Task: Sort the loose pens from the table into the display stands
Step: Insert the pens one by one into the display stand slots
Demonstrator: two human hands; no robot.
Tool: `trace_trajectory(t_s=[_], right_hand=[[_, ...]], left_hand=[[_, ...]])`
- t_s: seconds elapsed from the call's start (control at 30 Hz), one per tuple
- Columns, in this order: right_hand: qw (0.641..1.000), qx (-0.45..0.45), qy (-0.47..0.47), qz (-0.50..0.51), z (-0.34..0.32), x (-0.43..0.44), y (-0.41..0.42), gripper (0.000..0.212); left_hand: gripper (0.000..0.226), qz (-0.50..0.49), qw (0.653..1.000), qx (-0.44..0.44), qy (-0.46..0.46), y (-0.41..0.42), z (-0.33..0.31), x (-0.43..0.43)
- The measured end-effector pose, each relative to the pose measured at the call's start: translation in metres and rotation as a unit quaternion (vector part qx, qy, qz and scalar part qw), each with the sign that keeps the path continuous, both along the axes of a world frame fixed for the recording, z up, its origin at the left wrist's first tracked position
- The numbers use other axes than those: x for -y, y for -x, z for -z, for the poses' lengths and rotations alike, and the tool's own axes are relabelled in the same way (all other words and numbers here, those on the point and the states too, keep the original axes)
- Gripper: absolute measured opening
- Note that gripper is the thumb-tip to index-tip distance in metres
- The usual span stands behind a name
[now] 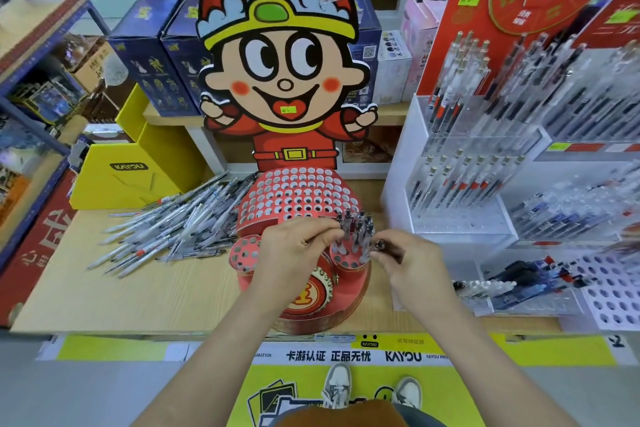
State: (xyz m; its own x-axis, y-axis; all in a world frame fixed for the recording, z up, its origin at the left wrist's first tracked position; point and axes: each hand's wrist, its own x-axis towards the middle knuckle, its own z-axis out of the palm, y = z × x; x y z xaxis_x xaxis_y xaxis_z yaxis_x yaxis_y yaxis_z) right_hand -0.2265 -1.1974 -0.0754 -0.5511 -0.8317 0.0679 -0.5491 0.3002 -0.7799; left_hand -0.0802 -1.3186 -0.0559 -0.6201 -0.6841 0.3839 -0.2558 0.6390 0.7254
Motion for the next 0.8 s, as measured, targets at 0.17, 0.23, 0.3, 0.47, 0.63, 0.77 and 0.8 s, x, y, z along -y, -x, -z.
trace_trajectory(t_s=[0.17, 0.23, 0.3, 0.47, 0.63, 0.77, 0.8], right_hand=[[0.999, -0.046, -0.013, -0.02, 0.001, 0.004, 0.0, 0.02], [1.0, -0.02, -0.021, -0.001, 0.0, 0.006, 0.001, 0.019], [0.999, 0.004, -0.035, 0.02, 0.0, 0.007, 0.003, 0.017], [0.999, 0.005, -0.039, 0.035, 0.001, 0.003, 0.002, 0.022], [0.997, 0.047, -0.025, 0.06, 0.001, 0.0, 0.002, 0.03], [0.999, 0.004, -0.02, 0.039, 0.001, -0.001, 0.001, 0.021], [0.999, -0.006, -0.022, 0.036, 0.001, -0.001, 0.0, 0.02]], left_hand=[[0.011, 0.016, 1.0, 0.016, 0.003, 0.007, 0.0, 0.004], [0.013, 0.039, 0.998, 0.036, 0.018, 0.011, 0.001, 0.004], [0.015, 0.065, 0.996, 0.058, 0.036, 0.014, 0.0, 0.002], [0.015, 0.071, 0.992, 0.081, 0.058, 0.019, 0.007, 0.008], [0.026, 0.055, 0.983, 0.11, 0.138, 0.025, 0.01, 0.011], [0.029, 0.063, 0.966, 0.152, 0.201, 0.031, 0.003, 0.02], [0.028, 0.068, 0.964, 0.159, 0.202, 0.034, 0.003, 0.022]])
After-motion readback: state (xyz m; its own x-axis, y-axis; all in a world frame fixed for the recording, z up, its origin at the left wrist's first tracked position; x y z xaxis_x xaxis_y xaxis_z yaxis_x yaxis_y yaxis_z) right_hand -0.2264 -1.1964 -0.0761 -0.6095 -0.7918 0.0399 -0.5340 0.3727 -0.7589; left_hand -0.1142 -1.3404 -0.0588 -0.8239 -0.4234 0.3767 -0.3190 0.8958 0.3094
